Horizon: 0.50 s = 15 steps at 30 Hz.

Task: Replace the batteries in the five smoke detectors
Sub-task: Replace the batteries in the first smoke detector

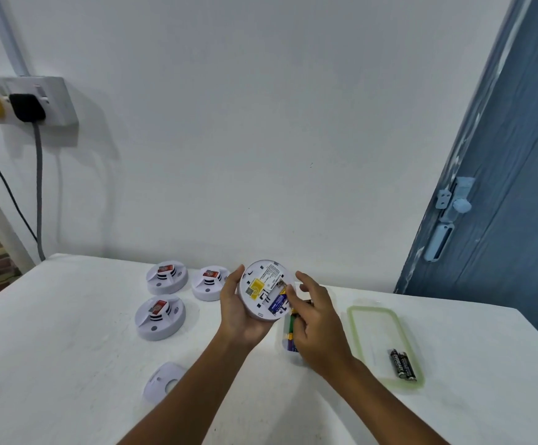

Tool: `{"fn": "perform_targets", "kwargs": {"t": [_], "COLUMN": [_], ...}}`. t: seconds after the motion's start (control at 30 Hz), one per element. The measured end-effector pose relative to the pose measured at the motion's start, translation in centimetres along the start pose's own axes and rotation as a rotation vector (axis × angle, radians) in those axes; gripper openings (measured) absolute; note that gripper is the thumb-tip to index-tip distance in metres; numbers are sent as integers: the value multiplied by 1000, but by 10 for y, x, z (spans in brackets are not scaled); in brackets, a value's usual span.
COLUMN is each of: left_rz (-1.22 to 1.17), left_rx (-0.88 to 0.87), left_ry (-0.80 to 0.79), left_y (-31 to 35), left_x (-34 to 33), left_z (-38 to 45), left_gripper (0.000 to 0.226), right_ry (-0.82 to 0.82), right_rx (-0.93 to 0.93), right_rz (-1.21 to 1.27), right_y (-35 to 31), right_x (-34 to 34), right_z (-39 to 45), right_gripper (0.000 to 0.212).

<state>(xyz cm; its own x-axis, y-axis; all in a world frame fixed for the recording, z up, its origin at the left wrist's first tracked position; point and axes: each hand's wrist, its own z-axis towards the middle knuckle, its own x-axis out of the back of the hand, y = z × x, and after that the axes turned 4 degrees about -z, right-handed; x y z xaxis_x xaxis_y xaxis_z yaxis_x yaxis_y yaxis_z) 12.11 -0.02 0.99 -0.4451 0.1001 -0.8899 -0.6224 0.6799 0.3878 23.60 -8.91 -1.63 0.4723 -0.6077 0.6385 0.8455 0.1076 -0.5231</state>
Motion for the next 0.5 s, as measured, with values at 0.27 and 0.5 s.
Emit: {"fn": "perform_targets", "kwargs": {"t": [0.27,0.5], "left_rz": [34,12], "left_rx": [6,17], "left_ry": [-4,53], "left_y": [-4,-8], "left_x": [17,36], "left_z": [6,9], "left_gripper": [50,52], "right_ry": [-308,-658], "right_rx": [-145,-361], "right_rz": [53,-104], "right_y": [20,30], "right_x": [28,16], "right_z": [22,32], "right_gripper": [43,22]}}
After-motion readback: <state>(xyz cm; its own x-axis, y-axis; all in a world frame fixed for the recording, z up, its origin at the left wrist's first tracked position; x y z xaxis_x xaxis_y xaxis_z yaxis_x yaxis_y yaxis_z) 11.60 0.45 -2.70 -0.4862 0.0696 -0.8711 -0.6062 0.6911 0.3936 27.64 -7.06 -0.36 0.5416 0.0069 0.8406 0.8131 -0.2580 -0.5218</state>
